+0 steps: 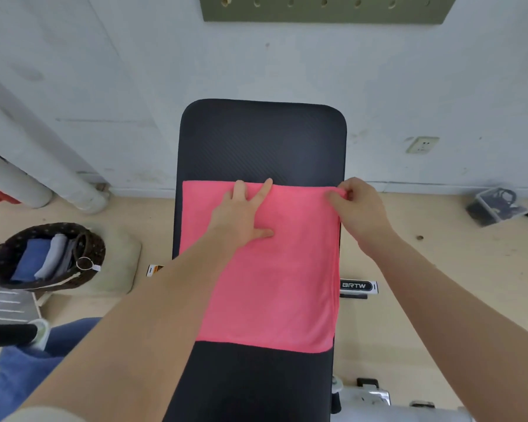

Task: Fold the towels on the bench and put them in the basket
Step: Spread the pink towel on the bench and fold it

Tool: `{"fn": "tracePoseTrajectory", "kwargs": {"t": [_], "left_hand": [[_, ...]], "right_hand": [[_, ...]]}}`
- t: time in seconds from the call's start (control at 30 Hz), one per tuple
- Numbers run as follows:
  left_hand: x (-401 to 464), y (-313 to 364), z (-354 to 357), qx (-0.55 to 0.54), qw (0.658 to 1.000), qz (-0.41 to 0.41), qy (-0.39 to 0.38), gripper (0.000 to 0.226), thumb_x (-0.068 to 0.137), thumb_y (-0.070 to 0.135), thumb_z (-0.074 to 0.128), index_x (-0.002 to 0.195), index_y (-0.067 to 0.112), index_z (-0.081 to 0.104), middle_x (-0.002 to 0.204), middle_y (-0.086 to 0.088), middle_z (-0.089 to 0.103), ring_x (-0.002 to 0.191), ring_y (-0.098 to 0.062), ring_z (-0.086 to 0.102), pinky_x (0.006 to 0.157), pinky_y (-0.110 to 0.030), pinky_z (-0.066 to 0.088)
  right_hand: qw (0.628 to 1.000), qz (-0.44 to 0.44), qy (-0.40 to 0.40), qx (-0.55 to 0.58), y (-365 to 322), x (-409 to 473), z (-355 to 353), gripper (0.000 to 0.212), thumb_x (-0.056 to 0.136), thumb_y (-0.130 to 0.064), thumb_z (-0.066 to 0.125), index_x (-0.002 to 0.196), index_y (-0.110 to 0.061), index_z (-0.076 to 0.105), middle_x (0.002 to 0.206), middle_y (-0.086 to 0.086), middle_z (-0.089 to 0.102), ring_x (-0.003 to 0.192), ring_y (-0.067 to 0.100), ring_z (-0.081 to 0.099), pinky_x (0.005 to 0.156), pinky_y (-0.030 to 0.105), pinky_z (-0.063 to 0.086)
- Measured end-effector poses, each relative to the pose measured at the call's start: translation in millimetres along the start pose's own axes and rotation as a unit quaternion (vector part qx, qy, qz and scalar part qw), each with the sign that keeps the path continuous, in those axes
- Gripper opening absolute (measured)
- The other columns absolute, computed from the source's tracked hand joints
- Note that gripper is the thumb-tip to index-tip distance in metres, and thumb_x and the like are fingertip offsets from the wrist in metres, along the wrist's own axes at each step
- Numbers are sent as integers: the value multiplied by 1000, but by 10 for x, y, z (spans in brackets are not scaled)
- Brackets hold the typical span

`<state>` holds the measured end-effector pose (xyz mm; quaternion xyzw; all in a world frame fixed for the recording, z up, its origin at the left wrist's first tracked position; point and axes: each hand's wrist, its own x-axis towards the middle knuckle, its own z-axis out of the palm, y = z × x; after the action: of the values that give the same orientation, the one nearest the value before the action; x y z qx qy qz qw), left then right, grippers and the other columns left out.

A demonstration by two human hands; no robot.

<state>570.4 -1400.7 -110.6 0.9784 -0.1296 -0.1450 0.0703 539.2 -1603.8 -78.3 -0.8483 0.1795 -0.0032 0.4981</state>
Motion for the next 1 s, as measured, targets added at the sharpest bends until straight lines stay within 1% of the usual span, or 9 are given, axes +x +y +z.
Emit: {"fn": "tracePoseTrajectory", "kwargs": {"t": [0.1,0.2,0.33,0.43,0.53,0.6,0.7,0.9,1.0], "left_hand": [[0,-55,-18,-11,1000,19,-13,99,77,56,63,145,43,-8,129,-8,22,112,-24,35,88,-38,47],[-34,-227,-121,-141,986,81,-36,90,87,42,58,147,34,-10,136,-10,25,110,-21,42,95,-35,42],[-90,-688,-241,-179,974,112,85,54,91,13,50,143,19,34,123,-11,46,96,-27,56,81,-42,48],[-93,-1156,-167,-173,974,81,118,40,91,14,43,131,15,52,104,-15,50,89,-31,55,80,-43,47],[-65,-1337,-151,-276,956,22,100,37,94,5,36,130,8,47,90,-10,50,80,-26,53,72,-35,46],[-41,-1345,-175,-414,904,-26,99,37,93,-3,31,129,1,40,76,-5,46,66,-17,46,61,-22,44],[-35,-1402,-184,-457,886,-14,82,36,93,-7,30,127,1,41,71,-1,44,66,-16,48,54,-6,41],[16,-1409,-195,-373,924,6,88,17,98,18,40,106,10,52,78,-6,60,72,-24,63,71,-34,48],[49,-1407,-178,-390,916,-20,91,20,98,18,36,96,8,54,82,-12,63,76,-30,63,77,-43,49]], "right_hand": [[996,-44,-51,53,-299,-240,85,22,81,-12,60,66,-21,48,61,-4,47,59,14,43,61,31,39],[991,-55,-82,89,-627,-384,325,19,81,-11,63,67,-18,51,59,-1,51,54,15,45,56,33,41],[993,-75,-78,41,-942,-458,892,17,82,-17,64,70,-17,51,60,0,54,54,15,51,58,32,45],[994,-93,-54,-11,-1019,-440,1397,19,85,-16,62,73,-18,48,62,-6,50,56,6,46,54,12,38],[995,-85,-28,-33,-995,-353,1786,16,86,-14,61,77,-16,48,61,-10,46,55,2,43,51,13,36],[996,-72,-16,-53,-959,-295,1951,11,87,-15,59,82,-15,50,64,-12,47,59,5,44,53,17,34],[996,-55,-10,-73,-935,-237,2085,4,88,-13,56,89,-14,53,69,-9,50,69,12,50,60,25,37],[999,-40,10,-34,-927,-251,2170,11,91,-13,53,98,-9,61,80,-5,61,73,9,55,61,11,40],[995,-75,-19,-67,-922,-268,2176,25,92,-4,42,103,-4,65,96,6,69,87,18,62,78,22,46]]}}
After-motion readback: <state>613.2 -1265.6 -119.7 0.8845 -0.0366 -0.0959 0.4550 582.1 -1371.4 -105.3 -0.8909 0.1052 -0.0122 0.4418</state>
